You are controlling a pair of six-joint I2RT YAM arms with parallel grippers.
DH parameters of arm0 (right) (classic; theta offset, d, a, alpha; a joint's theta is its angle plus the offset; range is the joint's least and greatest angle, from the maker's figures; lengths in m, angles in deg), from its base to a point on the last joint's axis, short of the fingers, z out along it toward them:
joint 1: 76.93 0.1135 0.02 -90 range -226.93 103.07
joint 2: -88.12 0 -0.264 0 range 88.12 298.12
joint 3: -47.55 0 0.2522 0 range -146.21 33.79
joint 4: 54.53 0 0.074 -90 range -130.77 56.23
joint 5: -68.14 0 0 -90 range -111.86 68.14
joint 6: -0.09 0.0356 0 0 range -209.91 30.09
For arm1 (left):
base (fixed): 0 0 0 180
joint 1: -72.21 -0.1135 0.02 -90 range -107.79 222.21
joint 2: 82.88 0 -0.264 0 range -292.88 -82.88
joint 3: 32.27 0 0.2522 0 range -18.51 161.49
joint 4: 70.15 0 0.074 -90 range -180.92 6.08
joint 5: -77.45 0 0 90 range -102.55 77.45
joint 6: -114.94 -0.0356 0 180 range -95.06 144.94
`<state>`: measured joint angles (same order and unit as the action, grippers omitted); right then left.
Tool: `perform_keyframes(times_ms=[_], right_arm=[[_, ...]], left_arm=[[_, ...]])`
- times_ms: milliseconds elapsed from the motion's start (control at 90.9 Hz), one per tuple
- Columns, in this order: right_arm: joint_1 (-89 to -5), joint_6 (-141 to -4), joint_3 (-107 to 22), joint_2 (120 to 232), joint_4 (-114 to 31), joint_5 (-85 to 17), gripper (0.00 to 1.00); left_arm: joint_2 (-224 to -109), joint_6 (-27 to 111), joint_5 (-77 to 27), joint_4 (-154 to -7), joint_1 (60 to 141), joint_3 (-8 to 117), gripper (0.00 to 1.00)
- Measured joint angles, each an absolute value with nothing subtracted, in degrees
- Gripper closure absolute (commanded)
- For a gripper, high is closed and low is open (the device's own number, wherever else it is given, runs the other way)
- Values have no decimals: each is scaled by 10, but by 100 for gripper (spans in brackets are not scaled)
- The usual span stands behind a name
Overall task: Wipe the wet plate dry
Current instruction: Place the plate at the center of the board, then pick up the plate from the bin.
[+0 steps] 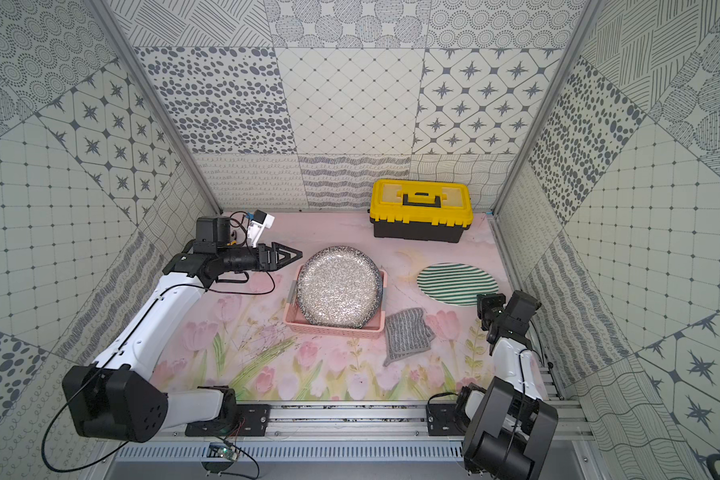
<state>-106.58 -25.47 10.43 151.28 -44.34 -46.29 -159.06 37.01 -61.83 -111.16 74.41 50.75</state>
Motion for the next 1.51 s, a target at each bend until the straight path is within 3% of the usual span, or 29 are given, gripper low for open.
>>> perform_keyframes(times_ms=[231,451,726,990,1332,1508], right_arm=[[-1062,-256,79,1615,-523,-467,86],[-1050,-276,69,1676,-501,-435,69],[-1048,-302,42,1723,-487,-424,28],[-1040,-343,4,1698,-390,-401,4],[-1028,-412,-14,1509,-208,-348,3],[-867,-475,-74,1478,-191,-373,4]], left_arm=[[-1593,376,-617,-1100,744,506,0],[-1597,387,-617,-1098,744,503,0],[-1597,395,-617,-1093,744,501,0],[-1597,398,-616,-1080,744,499,0],[-1587,391,-572,-1077,744,499,0],[-1589,366,-530,-1086,744,505,2]])
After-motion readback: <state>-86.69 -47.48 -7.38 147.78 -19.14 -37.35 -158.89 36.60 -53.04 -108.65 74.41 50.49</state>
